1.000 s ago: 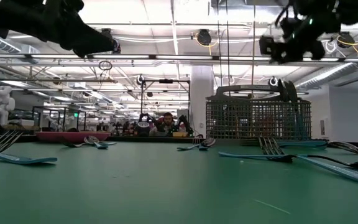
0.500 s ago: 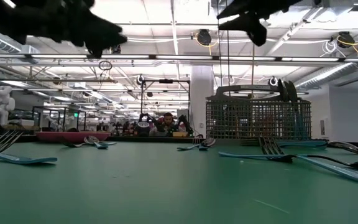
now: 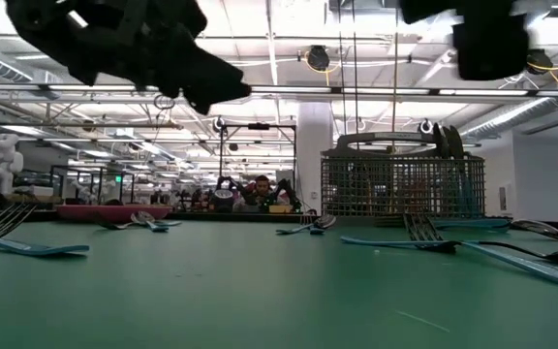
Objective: Sort silverware
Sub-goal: Put the blue table knife into the gray silverware basket
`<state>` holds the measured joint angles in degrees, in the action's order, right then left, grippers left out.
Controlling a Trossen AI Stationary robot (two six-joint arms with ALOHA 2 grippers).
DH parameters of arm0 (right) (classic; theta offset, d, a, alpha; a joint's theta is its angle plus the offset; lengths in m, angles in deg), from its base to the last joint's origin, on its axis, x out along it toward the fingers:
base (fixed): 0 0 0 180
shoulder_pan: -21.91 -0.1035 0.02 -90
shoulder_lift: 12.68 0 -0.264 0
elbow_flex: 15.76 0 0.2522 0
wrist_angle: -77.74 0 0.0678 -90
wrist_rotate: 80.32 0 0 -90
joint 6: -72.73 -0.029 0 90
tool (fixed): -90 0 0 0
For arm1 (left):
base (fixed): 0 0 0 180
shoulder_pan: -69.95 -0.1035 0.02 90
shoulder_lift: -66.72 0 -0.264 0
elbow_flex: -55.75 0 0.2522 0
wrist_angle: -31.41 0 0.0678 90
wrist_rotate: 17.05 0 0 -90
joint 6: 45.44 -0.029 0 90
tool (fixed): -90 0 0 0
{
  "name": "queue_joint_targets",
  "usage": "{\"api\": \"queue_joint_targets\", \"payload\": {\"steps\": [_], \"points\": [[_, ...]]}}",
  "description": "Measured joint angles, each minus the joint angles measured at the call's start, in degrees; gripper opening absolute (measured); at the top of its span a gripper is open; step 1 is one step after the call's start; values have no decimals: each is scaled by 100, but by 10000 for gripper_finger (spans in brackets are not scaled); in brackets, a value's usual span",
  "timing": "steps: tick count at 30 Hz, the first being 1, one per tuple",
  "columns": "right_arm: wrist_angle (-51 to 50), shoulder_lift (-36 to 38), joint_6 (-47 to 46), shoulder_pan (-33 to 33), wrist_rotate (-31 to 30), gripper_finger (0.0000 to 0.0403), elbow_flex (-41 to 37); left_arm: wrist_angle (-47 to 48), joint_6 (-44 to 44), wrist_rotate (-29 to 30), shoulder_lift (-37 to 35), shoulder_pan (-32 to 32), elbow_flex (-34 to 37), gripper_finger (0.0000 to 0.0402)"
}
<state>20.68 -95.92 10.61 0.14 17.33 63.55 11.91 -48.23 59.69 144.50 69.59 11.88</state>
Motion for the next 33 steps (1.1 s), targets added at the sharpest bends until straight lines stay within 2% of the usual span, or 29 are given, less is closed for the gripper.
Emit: {"api": "queue_joint_targets", "payload": {"steps": [4, 8, 14, 23, 29, 33], "points": [[-580, -105, -1691, -723, 20, 114, -61, -377, -57, -375, 714, 195, -374, 180], [-603, -119, -3202, -1346, -141, 114, -226, -364, -57, -616, 1230, 290, -725, 180], [-548, -248, -4782, -1988, -580, 114, -314, -348, -57, -899, 1481, 310, -912, 180], [-152, -1063, -5893, -2439, -743, 114, -316, -457, -109, -919, 1414, 218, -926, 180], [-184, -1448, -6025, -2447, -704, 114, -316, -521, -108, -1073, 1411, 121, -939, 180], [-402, -1524, -6025, -2443, -466, 114, -321, -537, -98, -1099, 1411, 111, -985, 180]]}}
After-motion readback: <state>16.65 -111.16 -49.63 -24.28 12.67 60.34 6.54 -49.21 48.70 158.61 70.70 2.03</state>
